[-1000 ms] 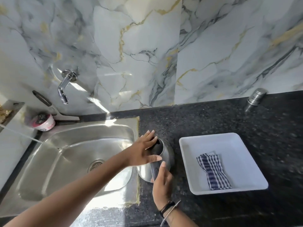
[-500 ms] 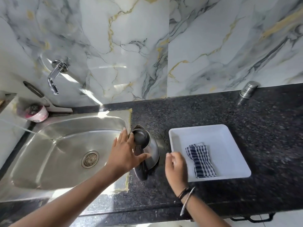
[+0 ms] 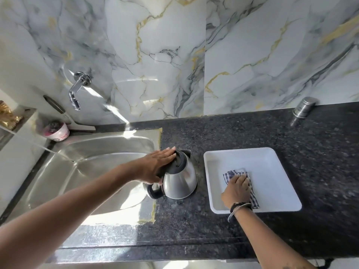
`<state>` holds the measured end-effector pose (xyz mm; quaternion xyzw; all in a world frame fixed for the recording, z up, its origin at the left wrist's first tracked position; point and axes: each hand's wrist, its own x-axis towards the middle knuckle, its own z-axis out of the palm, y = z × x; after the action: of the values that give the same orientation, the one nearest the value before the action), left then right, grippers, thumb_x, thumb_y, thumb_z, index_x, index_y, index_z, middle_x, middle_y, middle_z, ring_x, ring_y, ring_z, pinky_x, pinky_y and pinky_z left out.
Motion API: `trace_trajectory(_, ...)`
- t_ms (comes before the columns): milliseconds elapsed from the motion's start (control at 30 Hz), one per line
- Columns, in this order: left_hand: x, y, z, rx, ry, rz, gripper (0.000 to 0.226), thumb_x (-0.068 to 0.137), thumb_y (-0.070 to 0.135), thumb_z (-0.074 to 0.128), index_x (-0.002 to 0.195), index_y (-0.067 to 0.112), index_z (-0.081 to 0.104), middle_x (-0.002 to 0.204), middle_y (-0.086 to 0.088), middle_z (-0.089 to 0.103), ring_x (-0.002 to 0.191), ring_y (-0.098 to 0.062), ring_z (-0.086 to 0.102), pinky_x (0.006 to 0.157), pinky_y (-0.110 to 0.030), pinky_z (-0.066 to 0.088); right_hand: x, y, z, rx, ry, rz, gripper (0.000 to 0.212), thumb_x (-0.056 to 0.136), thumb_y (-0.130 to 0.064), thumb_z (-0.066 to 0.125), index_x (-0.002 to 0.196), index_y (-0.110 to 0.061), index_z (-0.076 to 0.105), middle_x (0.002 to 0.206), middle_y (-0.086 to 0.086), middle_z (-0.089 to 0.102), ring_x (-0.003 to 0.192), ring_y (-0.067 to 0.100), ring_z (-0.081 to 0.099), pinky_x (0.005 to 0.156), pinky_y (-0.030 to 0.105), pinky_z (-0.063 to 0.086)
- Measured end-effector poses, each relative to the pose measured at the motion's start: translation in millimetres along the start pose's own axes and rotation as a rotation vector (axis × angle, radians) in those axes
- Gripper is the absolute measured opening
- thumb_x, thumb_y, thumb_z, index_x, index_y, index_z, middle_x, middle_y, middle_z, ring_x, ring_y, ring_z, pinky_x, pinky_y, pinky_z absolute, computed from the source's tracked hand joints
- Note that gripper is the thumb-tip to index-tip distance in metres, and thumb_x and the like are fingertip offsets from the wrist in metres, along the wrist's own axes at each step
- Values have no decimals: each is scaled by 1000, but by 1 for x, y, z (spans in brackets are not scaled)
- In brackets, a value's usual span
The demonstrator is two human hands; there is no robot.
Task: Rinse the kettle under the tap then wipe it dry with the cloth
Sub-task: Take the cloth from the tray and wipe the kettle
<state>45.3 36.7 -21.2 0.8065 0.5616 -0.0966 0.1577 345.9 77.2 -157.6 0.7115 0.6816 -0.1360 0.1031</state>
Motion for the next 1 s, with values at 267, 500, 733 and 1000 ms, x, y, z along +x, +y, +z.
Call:
trace_trajectory(267,-14,6,6,-90,57,129,80,95,52,44,157,28,-2,164,7,-12,148,-2,-17,121,-31,-9,1,9,-23,758,158,104,47,85,3,46,130,-2,56,130,23,60,111,41,60,87,39,51)
trace_trajectory(500,-7,-1,-7,-67,7,243,59,105,35,31,157,20,7,163,3,-8,150,-6,-14,122,-30,-7,-71,-61,-41,1502,359,133,61,93,1,40,147,-24,48,137,-16,51,121,7,52,96,10,38)
trace_trajectory(733,-4,-4,-12,-68,-44,282,70,97,42,27,156,12,6,164,-6,-8,151,-15,-15,112,-14,-19,-95,-152,-11,1431,258,-143,75,96,-56,20,159,-17,13,168,-3,7,153,5,7,126,39,9)
trace_trajectory(1000,-4,-5,-12,-103,-69,301,75,98,42,39,156,11,4,164,-4,-11,150,-15,-19,116,-20,-16,-67,-112,-32,1789,39,0,34,107,-41,30,130,-32,54,119,-36,65,115,-13,56,87,-3,38)
